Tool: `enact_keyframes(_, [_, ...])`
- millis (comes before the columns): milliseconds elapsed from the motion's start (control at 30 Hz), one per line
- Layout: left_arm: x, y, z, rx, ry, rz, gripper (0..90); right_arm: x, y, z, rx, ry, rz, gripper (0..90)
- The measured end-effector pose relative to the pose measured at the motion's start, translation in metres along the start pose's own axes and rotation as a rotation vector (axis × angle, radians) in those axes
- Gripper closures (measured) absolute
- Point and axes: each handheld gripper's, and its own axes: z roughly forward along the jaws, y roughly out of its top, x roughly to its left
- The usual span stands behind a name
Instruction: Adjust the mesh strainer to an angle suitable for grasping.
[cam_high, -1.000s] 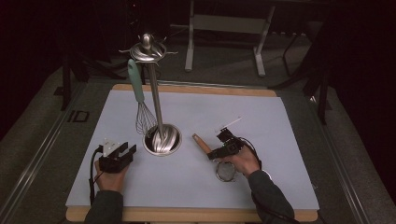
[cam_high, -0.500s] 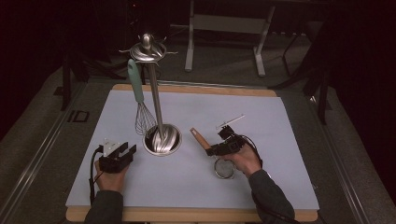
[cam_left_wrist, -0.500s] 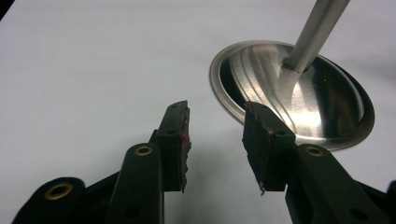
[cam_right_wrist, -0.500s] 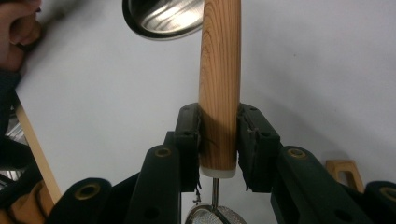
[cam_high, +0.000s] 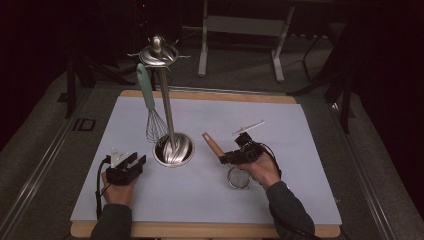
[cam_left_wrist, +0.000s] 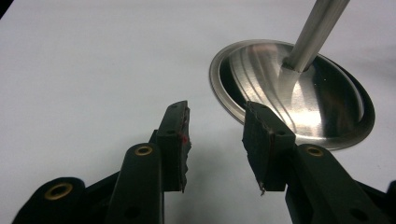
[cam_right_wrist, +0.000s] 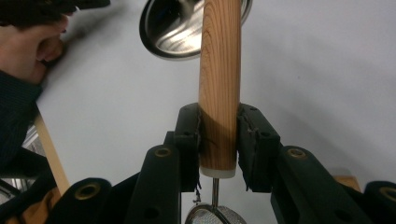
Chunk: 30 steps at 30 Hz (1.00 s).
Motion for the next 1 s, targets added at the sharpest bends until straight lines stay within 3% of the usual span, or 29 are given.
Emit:
enact_keyframes(233, [0.000, 0.000, 0.000, 0.002, 0.000, 0.005, 61.1, 0.004, 0.003, -0.008, -0.036, 0.015, -0.013, 70.8])
enact_keyframes(1000, [-0.001, 0.000, 0.000, 0.001, 0.004, 0.009, 61.1, 0.016, 0.014, -0.019, -0.071, 0.033, -0.054, 70.8])
